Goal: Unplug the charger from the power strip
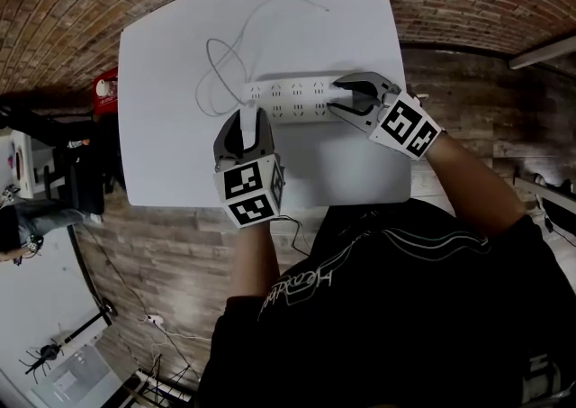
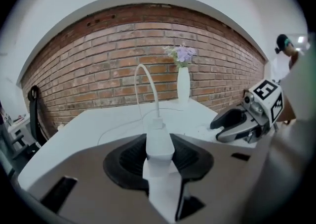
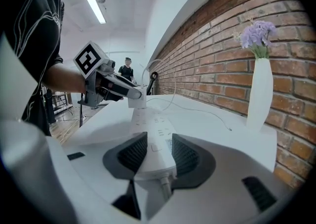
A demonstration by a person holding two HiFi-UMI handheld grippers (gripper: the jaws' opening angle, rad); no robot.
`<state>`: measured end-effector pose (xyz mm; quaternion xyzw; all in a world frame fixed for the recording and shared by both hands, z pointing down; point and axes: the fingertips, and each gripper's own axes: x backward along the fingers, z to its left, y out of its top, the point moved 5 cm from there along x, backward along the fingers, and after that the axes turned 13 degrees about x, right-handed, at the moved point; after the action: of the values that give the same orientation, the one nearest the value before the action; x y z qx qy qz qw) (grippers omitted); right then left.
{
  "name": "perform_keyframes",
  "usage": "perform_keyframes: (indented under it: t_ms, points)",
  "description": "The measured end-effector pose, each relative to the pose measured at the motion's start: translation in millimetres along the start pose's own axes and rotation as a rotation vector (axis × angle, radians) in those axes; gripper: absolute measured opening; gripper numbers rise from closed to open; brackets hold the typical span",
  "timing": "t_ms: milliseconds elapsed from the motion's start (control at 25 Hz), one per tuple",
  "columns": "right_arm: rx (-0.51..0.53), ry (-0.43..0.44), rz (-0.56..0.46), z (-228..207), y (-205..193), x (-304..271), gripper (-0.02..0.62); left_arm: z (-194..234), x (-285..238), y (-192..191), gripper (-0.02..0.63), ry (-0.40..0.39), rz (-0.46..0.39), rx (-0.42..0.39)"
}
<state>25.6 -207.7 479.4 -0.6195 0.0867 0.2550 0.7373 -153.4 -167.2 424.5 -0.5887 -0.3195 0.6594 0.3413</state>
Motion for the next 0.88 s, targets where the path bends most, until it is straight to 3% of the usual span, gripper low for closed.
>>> perform_keyframes:
  t_ms: [200,360,400,600,720,880]
  points:
    - [0.004,0.008,0.007,0.4,-0.5,0.4,0.138,11.0,0.1,-4.1,0.135,-0.042,0.029,0.191]
    - [0.006,0.015,0.008,1.2,-0.5,0.3,0.138,4.7,3.2,-6.3,0.135,-0.006,0.043,0.106]
    - [0.006,0.015,0.008,1.3,-0.4,0.0,0.138,5.4,3.7,-4.3,0.135,-0.013,0.037,0.123]
    - [0.012,0.017,0.012,1.4,-1.6,0.4,0.137,28.3,15.2,25.5,0.135,-0.087,-0.036,0.377]
    - [0.009,0.013,0.013,0.9,-1.8,0.9,0.138,32.0,23.4,36.9,0.135,-0.123,-0.032,0.42]
    - [-0.017,0.025,0.021,3.4,-2.3,1.2,0.137,17.1,35.6,36.0,0.135,-0.199,0.002,0.42]
